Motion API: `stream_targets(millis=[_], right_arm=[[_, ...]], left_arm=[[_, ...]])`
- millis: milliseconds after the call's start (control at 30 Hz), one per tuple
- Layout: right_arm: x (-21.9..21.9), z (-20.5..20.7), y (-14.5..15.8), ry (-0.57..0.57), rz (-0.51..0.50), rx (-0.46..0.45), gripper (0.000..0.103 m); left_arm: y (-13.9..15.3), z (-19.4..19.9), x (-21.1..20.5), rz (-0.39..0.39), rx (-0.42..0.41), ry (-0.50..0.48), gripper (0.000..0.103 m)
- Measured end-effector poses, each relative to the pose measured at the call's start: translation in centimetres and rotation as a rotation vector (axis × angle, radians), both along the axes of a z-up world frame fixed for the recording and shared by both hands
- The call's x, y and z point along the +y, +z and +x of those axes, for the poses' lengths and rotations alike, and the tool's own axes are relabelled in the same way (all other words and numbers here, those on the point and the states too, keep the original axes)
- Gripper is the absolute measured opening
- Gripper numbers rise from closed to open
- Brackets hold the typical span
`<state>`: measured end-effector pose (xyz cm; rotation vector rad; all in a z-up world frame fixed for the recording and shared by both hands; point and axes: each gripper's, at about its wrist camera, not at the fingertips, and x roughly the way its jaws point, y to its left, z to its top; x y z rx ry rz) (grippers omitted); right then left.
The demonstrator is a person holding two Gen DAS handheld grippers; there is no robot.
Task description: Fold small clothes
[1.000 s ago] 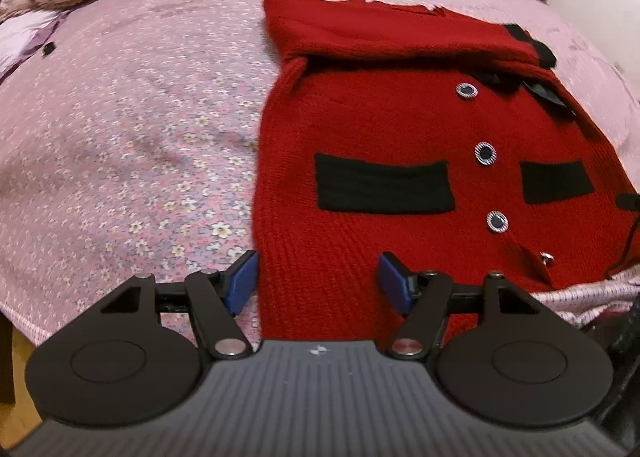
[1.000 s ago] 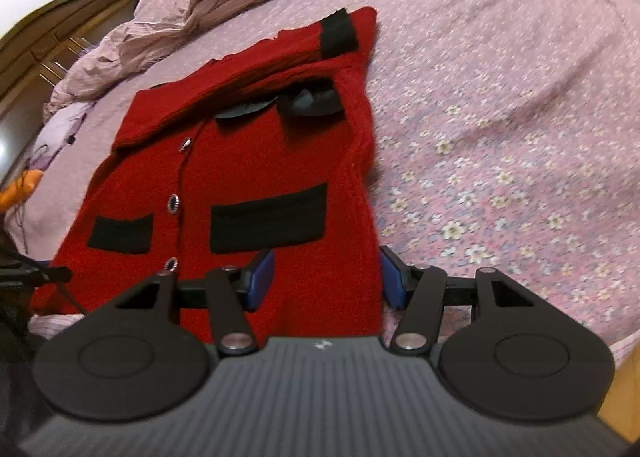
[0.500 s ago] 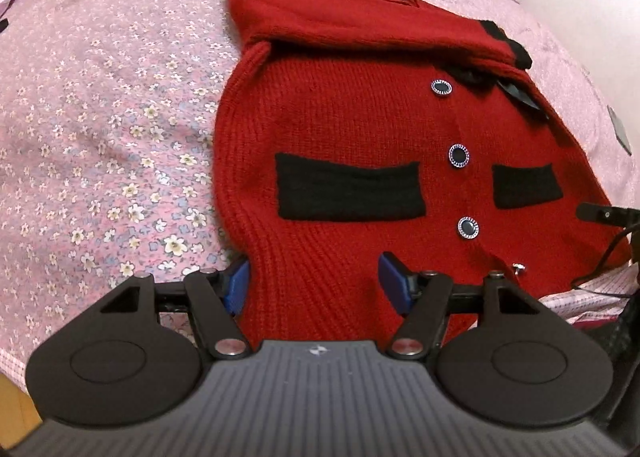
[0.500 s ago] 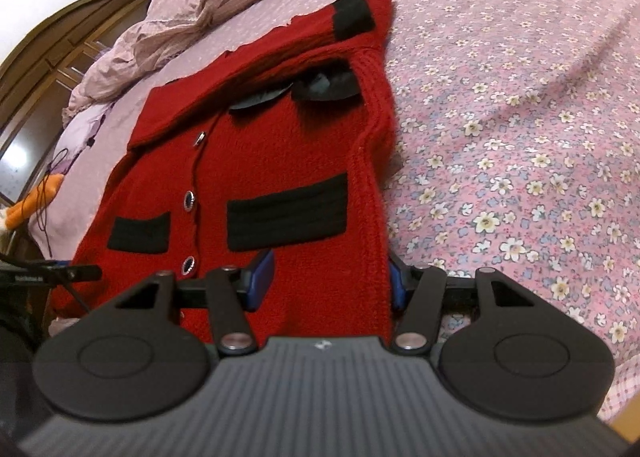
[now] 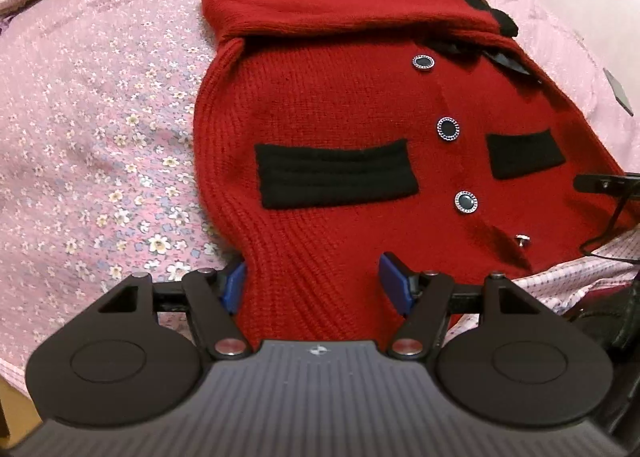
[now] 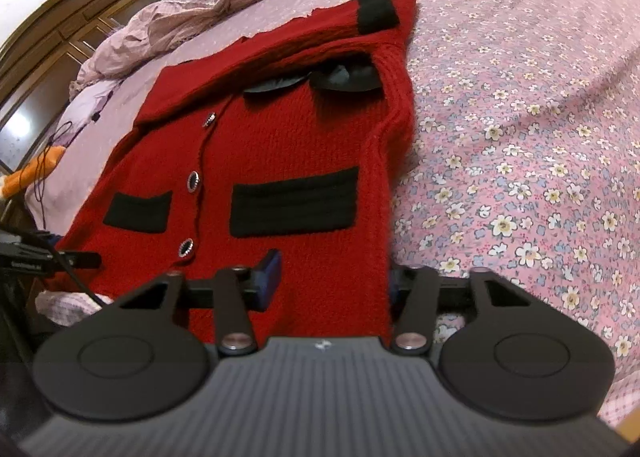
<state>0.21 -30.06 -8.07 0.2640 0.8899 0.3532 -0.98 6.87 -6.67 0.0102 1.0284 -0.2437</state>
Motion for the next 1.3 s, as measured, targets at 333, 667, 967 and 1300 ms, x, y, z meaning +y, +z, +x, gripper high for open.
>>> stream_targets(millis=[333,667,967,1300], right_arm=[[-0.7,0.2,-0.3,0.013,0.068,0.023,0.013],[-1.8,2.2,2.5,0.017,0.296,-0.080,0.010],[-1.4,5.1,5.0,0.027,0.357,-0.175,0.010],[-2.4,7.1,6.9,-0.024,0.394,-0.256,0.010]], left_arm=[[-0.6,0.1,1.0,-0.092,0.023,0.036,0.042],[1.1,1.3,3.1,-0.263,0.015,0.100,0.022],[6.3,3.7,3.1,-0.381,-0.139,0.077,0.018],[8.4,6.0,3.8,-0.428,-0.218,0.128,0.017]])
